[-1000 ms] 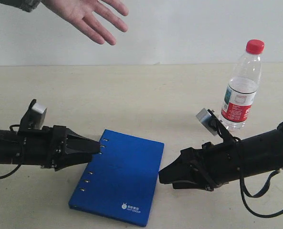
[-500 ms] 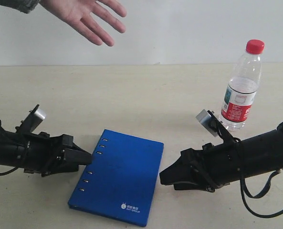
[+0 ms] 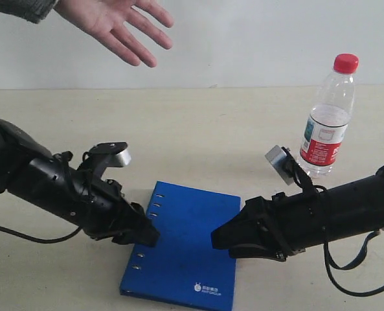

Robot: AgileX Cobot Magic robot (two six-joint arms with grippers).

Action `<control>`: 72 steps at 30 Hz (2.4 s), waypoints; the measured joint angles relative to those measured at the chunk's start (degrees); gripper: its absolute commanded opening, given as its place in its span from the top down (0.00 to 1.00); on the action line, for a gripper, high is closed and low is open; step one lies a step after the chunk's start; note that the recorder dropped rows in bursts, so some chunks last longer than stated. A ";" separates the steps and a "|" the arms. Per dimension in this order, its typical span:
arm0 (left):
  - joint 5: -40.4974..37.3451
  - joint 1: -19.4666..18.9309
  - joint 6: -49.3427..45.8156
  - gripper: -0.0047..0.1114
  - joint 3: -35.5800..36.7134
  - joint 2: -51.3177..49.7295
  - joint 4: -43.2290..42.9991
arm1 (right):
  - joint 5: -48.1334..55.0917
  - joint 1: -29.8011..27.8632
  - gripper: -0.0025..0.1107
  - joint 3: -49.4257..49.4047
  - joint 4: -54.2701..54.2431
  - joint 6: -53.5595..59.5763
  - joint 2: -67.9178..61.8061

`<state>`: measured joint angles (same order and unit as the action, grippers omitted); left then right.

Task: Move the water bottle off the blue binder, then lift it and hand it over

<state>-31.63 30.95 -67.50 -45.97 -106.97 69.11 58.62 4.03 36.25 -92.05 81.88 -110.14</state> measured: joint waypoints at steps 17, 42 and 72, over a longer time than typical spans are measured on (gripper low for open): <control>1.36 -2.89 19.28 0.29 -3.00 0.52 -18.24 | -7.71 0.00 0.55 0.00 0.29 -4.50 0.00; -15.48 -4.15 -7.62 0.30 -3.00 -5.47 18.64 | -0.24 -0.94 0.55 0.11 0.08 -6.27 -5.19; -34.40 -7.79 -15.90 0.30 -3.04 -5.99 23.18 | 5.65 -0.11 0.98 -0.01 -3.03 5.98 -7.24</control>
<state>-66.03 23.17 -83.40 -49.01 -112.96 92.29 64.27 3.92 36.24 -95.08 87.86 -117.39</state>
